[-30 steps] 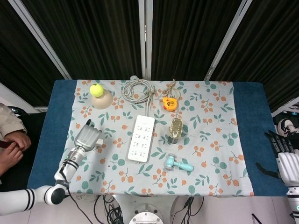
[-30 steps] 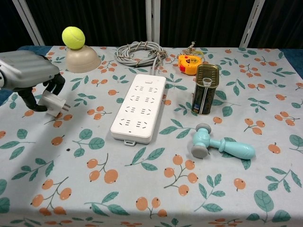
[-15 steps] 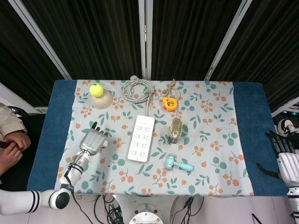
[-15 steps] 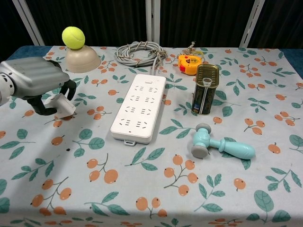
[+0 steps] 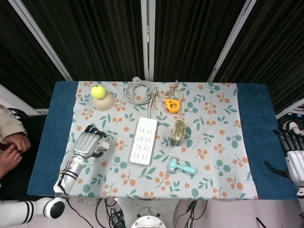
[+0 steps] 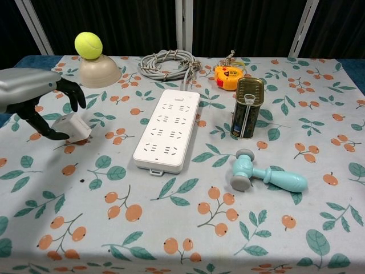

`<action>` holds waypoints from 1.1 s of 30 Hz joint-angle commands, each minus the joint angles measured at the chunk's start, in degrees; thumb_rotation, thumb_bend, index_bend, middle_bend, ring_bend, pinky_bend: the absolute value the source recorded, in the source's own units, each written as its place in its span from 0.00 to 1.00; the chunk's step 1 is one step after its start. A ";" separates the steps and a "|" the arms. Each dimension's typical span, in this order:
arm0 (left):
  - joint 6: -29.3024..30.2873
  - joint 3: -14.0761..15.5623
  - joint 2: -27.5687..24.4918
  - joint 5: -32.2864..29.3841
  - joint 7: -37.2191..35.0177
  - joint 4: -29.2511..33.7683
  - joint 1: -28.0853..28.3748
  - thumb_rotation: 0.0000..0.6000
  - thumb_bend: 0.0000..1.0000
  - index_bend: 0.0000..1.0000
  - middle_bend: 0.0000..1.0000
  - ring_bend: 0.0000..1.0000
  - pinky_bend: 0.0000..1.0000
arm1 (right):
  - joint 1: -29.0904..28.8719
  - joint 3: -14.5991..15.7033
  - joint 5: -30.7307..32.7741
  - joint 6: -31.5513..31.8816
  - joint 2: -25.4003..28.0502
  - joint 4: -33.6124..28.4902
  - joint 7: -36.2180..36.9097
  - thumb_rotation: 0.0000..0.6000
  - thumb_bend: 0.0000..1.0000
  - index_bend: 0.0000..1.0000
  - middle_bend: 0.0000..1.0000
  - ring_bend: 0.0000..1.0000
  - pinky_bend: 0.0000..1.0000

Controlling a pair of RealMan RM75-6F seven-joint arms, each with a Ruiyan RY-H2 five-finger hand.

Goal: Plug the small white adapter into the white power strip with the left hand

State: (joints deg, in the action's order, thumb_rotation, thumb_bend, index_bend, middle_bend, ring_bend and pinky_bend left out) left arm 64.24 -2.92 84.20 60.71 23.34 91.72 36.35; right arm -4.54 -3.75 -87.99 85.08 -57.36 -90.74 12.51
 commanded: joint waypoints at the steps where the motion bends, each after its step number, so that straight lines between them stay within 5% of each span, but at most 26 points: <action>1: 1.85 -0.80 4.62 9.17 -17.20 -10.77 -4.53 1.00 0.16 0.38 0.39 0.22 0.16 | -0.06 0.08 -0.05 -0.13 -0.08 -0.18 -0.17 1.00 0.13 0.00 0.02 0.00 0.00; 7: -0.50 -0.91 7.05 10.55 -22.94 -15.25 -4.93 1.00 0.15 0.38 0.40 0.22 0.17 | 0.02 0.13 -0.11 0.07 0.10 -0.59 -0.66 1.00 0.13 0.00 0.02 0.00 0.00; 25: -2.63 -2.23 7.61 11.72 -25.02 -17.95 -5.80 1.00 0.23 0.41 0.42 0.22 0.16 | 0.14 0.32 0.08 -0.02 0.07 -1.24 -1.20 1.00 0.13 0.00 0.02 0.00 0.00; 33: -2.33 -3.02 8.70 13.02 -27.36 -20.64 -5.96 1.00 0.36 0.61 0.61 0.40 0.27 | 0.44 0.55 -0.03 0.28 -0.11 -1.37 -1.19 1.00 0.12 0.00 0.02 0.00 0.00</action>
State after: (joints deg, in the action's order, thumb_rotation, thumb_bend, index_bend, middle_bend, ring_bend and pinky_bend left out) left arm 61.89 -5.76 92.81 73.44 -3.70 71.34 30.36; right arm -4.11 -3.21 -88.02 85.36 -57.45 -92.11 11.30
